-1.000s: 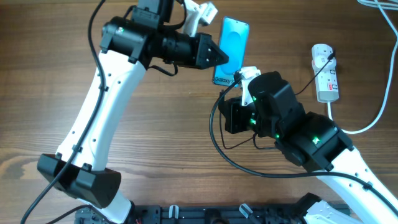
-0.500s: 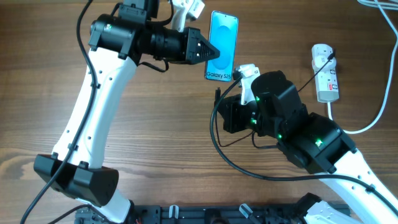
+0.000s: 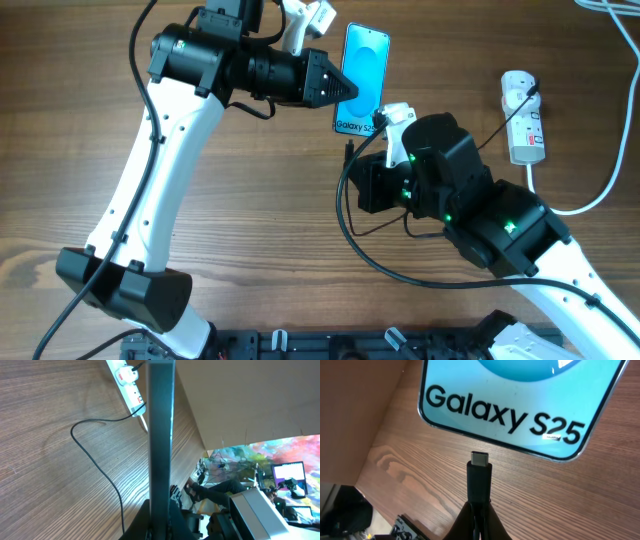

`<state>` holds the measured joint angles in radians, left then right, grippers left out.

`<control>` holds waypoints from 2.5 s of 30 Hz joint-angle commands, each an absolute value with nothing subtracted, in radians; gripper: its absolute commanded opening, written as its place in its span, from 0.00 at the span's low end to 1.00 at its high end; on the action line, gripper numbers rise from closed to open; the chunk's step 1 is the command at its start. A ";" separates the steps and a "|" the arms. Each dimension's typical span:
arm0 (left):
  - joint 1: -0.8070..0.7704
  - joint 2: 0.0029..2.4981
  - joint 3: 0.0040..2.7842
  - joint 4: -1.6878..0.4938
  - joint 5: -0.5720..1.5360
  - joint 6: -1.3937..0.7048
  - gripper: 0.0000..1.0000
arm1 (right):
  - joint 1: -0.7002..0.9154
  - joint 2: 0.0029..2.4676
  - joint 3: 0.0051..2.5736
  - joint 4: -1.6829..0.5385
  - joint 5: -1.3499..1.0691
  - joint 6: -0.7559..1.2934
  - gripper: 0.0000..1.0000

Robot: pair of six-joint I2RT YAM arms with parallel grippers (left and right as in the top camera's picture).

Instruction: Plug charger to phone and switch on socket

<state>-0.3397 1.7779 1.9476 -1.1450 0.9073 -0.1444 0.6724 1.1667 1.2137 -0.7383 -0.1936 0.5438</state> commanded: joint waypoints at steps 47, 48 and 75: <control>-0.343 1.754 1.951 -1.168 0.953 -0.108 0.04 | 0.670 1.174 1.229 -0.716 -0.130 0.579 0.04; -0.343 1.754 1.951 -1.168 0.952 -0.107 0.04 | 0.670 1.174 1.229 -0.715 -0.130 0.579 0.04; -0.371 1.754 1.951 -1.183 0.901 -0.086 0.04 | 0.668 1.175 1.315 -0.717 -0.051 0.541 0.04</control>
